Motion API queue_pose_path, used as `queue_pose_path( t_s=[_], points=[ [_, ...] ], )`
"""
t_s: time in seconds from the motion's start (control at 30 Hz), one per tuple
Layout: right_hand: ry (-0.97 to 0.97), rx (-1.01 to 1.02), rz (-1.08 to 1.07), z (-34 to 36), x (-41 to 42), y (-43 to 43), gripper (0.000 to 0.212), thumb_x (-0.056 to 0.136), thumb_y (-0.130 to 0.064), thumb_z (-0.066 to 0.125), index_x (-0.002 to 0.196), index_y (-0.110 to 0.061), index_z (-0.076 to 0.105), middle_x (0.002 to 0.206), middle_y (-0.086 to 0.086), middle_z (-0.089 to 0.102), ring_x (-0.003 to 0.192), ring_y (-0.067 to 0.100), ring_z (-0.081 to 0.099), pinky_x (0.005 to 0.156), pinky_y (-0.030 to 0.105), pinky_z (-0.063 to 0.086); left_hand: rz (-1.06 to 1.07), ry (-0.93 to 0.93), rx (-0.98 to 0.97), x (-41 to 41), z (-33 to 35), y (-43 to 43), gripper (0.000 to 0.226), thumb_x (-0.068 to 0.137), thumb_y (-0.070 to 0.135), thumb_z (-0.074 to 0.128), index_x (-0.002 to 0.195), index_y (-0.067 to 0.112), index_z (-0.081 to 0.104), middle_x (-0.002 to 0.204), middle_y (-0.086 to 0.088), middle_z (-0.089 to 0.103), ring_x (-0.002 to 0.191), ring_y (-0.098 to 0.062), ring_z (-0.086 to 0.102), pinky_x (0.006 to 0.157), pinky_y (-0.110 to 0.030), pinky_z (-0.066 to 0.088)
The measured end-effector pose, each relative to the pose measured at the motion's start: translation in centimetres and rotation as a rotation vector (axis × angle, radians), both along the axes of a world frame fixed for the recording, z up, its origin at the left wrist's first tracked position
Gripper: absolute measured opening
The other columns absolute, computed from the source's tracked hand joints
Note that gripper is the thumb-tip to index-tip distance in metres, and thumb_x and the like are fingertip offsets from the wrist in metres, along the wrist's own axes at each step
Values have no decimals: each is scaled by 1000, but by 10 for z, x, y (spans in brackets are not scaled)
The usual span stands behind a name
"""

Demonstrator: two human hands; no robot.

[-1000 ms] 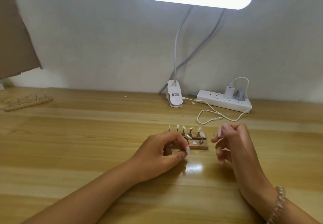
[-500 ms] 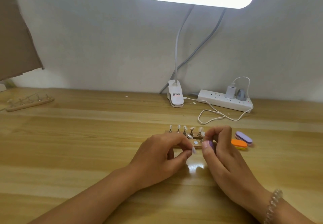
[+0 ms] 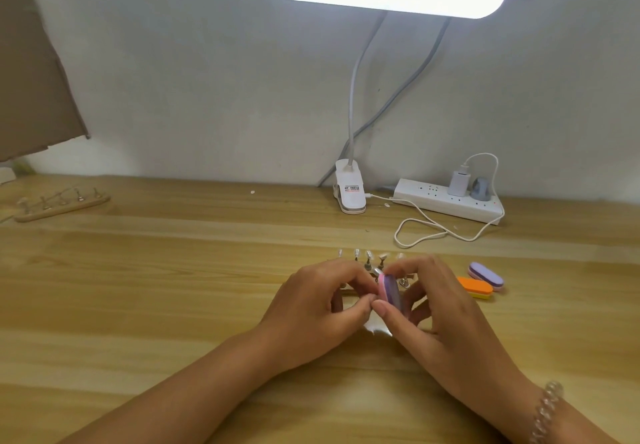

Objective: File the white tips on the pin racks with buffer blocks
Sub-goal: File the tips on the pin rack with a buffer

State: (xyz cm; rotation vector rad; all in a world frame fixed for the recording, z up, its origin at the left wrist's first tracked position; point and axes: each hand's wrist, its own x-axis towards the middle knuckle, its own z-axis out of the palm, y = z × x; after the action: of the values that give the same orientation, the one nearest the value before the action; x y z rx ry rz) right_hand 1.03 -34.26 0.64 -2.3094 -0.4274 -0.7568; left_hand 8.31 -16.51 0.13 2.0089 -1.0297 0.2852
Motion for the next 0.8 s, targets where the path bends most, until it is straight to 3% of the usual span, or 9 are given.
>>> queue_pose_path(
  t_s=[0.2,0.3,0.47,0.53,0.63,0.8],
  points=[
    [-17,-29,79,-1,1,1,43,87,-12,63,130,-17,58,120,-11,55,98,8,59,67,10,50,67,5,-29,0,0,-1,10,85,34,63,90,26,68,85,18,64,53,-11,55,54,-26,43],
    [-20,-12,102,1,1,1,46,88,-10,57,134,-19,58,124,-14,56,107,7,60,72,12,51,93,25,-43,0,0,-1,11,84,35,62,88,28,68,84,21,63,53,-11,55,56,-27,44],
    [-41,-49,62,-2,2,-2,44,88,-13,66,130,-23,58,122,-15,55,91,6,61,62,16,53,109,39,-67,2,-1,-1,1,84,32,64,85,33,66,81,23,62,52,-7,50,55,-21,39],
    [-21,-97,44,-4,2,-2,42,86,-20,72,126,-24,58,120,-15,53,85,7,61,57,19,53,127,33,-85,3,-1,0,9,86,27,69,84,34,65,82,21,64,51,-5,50,55,-19,37],
    [-10,-51,-35,-4,3,-4,38,82,-34,69,117,-25,59,109,-15,54,78,10,60,53,26,53,104,-11,-32,1,0,1,6,85,26,69,84,31,66,82,19,63,53,-5,50,56,-19,37],
    [-11,-28,-87,1,1,-5,37,77,-42,68,108,-24,59,102,-14,54,71,12,58,53,32,53,63,-85,44,-2,0,0,2,86,28,68,87,29,67,78,25,55,56,-5,50,56,-20,36]
  ],
)
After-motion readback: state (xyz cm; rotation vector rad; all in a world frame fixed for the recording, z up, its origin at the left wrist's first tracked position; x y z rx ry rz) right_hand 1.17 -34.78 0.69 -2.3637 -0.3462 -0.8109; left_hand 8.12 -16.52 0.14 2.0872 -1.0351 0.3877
